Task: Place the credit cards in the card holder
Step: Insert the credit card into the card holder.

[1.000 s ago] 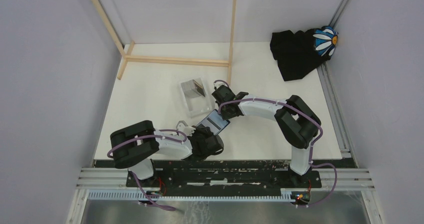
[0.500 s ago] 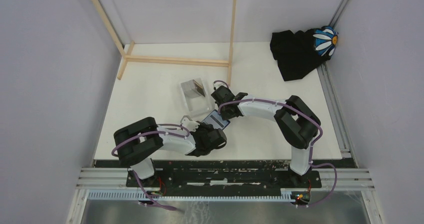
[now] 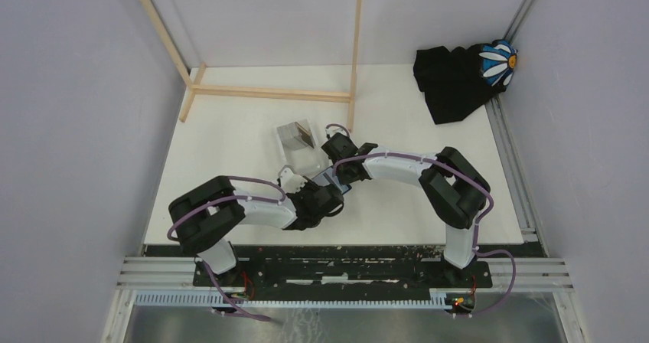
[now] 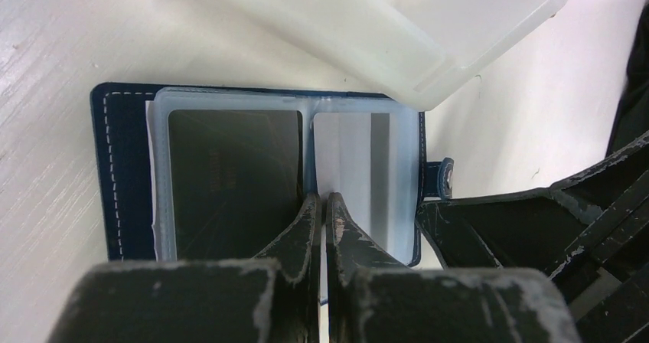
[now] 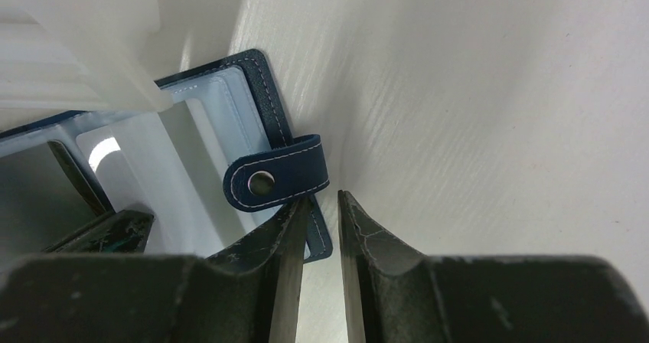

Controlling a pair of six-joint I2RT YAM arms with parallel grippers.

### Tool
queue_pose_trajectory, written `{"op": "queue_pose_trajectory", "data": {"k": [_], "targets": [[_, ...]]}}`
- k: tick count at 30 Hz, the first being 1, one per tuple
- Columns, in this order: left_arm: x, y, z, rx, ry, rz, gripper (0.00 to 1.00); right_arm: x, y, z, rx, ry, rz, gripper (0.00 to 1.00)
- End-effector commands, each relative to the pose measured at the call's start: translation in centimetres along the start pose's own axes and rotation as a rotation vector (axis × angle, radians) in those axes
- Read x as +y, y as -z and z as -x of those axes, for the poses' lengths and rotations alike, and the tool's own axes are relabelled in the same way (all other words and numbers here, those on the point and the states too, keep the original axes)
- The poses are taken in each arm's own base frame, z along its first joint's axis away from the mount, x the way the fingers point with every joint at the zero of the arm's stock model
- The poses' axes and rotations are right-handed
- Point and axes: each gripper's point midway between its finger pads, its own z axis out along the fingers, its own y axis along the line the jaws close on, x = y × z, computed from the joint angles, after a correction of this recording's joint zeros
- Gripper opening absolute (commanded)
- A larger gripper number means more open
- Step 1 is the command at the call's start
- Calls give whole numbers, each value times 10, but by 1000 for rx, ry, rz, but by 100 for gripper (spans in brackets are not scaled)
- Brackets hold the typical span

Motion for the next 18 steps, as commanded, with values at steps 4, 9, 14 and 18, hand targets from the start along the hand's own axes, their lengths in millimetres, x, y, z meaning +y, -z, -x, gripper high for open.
{"op": "queue_pose_trajectory", "data": {"k": [4, 9, 14, 18], "targets": [[28, 11, 1, 92, -230, 99, 3, 26, 9, -36, 105, 9, 83, 30], [34, 25, 24, 56, -221, 101, 4, 24, 16, -29, 78, 11, 78, 31], [29, 35, 43, 20, -219, 84, 7, 22, 23, -22, 54, 14, 77, 31], [29, 39, 50, 11, -232, 88, 7, 23, 28, -16, 36, 16, 84, 31]]}}
